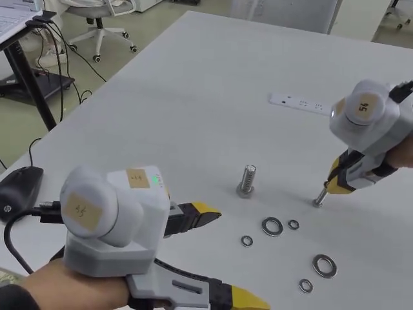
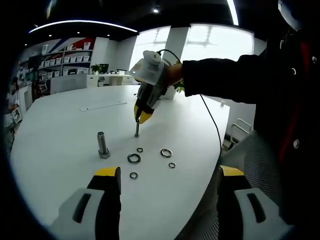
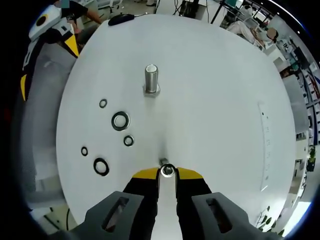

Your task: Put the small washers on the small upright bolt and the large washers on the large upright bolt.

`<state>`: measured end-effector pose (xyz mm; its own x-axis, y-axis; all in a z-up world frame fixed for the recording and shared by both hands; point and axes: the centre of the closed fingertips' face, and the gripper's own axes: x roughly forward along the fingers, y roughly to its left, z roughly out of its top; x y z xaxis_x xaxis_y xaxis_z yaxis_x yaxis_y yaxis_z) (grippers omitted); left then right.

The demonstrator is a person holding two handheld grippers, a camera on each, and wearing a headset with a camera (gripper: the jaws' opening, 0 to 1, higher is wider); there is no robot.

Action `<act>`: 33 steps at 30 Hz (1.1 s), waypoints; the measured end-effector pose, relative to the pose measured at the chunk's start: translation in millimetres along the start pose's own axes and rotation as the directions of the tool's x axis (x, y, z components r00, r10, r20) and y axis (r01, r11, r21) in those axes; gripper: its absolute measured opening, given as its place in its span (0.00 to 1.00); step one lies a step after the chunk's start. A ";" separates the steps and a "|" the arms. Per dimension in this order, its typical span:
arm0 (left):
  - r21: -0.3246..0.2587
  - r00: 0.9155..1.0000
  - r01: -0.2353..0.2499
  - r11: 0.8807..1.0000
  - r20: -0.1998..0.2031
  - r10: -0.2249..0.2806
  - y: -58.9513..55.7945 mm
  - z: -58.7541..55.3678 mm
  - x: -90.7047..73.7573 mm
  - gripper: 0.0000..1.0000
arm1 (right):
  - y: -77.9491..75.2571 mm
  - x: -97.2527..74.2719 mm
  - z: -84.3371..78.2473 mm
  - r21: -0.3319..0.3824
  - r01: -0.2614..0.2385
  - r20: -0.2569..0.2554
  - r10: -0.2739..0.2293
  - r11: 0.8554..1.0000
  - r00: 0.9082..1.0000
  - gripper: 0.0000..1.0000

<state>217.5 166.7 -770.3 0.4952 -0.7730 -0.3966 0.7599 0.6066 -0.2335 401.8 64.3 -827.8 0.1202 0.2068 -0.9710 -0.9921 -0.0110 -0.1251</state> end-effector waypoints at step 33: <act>-0.022 1.000 -0.006 1.000 -0.011 0.006 1.5 -3.6 1.8 0.78 | 7.4 39.6 -10.3 0.004 -0.047 -0.026 0.047 0.999 0.999 0.13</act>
<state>218.0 166.9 -774.6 0.4948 -0.7676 -0.4073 0.7477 0.6150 -0.2506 399.6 62.3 -869.3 0.0745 0.1805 -0.9807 -0.9968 -0.0162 -0.0787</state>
